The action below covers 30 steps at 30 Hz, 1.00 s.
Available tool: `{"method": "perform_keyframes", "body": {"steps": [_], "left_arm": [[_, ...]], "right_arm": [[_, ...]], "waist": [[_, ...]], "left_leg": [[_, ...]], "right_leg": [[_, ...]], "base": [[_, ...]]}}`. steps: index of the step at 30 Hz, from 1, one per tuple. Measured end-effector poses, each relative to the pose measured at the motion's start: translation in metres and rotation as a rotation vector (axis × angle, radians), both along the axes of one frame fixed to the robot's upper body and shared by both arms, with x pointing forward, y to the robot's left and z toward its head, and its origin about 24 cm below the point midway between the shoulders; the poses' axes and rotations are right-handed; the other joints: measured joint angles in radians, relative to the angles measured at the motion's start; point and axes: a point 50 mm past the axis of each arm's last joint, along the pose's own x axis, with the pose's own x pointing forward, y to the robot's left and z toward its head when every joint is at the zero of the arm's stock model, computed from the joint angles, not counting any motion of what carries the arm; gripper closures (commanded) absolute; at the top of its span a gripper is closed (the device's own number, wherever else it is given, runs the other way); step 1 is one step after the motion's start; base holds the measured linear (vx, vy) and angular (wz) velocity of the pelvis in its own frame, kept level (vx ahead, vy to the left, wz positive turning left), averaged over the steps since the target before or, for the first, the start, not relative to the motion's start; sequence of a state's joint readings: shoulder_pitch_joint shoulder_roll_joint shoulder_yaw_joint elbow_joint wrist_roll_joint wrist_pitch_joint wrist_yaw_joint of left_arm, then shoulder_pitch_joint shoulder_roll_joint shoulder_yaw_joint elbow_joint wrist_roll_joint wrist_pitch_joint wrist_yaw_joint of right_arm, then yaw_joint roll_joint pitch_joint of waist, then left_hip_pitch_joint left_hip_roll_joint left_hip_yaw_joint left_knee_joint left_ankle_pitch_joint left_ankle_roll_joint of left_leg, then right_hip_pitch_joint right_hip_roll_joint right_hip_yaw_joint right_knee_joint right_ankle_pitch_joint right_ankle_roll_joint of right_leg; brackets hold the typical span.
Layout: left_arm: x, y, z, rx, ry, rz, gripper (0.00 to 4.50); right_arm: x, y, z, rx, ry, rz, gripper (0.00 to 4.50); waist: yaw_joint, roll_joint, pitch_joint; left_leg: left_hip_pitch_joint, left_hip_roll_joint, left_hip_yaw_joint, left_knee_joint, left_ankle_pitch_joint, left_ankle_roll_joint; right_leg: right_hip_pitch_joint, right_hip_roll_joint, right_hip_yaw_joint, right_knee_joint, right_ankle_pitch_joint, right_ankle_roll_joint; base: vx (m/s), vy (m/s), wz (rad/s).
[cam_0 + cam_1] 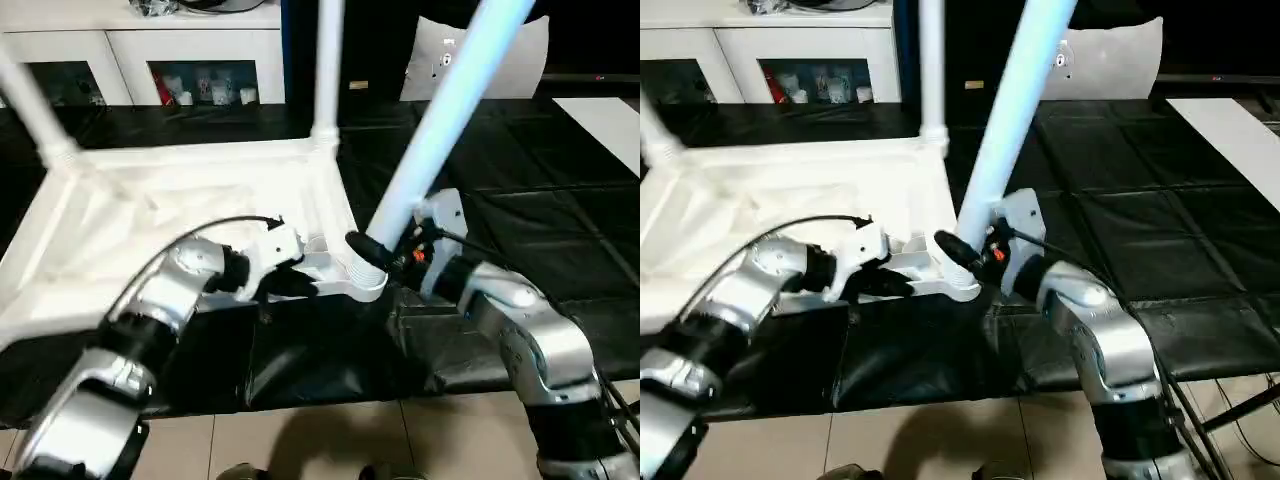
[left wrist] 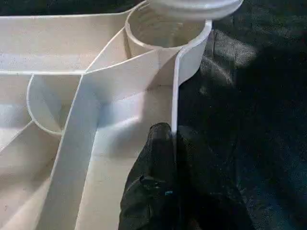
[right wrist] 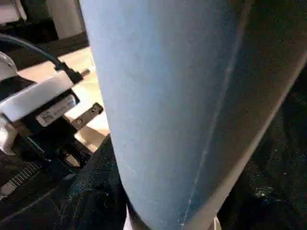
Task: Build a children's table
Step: Insert table leg to table base
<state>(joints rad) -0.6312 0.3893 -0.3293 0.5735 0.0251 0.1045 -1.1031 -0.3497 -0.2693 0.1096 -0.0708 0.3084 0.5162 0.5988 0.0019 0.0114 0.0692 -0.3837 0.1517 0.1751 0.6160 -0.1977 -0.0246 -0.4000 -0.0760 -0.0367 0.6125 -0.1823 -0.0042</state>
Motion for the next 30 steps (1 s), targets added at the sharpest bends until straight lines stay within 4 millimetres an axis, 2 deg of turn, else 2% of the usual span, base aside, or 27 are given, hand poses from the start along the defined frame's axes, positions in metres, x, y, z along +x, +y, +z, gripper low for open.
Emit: {"method": "perform_keyframes", "body": {"steps": [5,30], "left_arm": [[-0.015,0.002,-0.002,0.002,-0.035,-0.087,4.5],[-0.018,0.008,0.001,0.03,-0.004,-0.135,4.5]], "right_arm": [[0.005,-0.002,-0.008,-0.096,0.045,0.038,2.6],[0.006,-0.005,-0.007,-0.114,0.149,0.147,2.6]], "waist": [[0.004,0.0,0.0],[0.003,-0.002,-0.001]], "left_leg": [[-0.002,0.001,0.0,0.0,0.0,0.0],[-0.001,0.002,0.0,0.0,0.0,0.0]], "right_leg": [[-0.001,0.0,-0.001,-0.002,0.0,0.0],[0.0,0.001,-0.002,-0.001,0.0,0.0]], "base": [[0.0,0.0,0.0],[0.0,0.0,0.0]]}}
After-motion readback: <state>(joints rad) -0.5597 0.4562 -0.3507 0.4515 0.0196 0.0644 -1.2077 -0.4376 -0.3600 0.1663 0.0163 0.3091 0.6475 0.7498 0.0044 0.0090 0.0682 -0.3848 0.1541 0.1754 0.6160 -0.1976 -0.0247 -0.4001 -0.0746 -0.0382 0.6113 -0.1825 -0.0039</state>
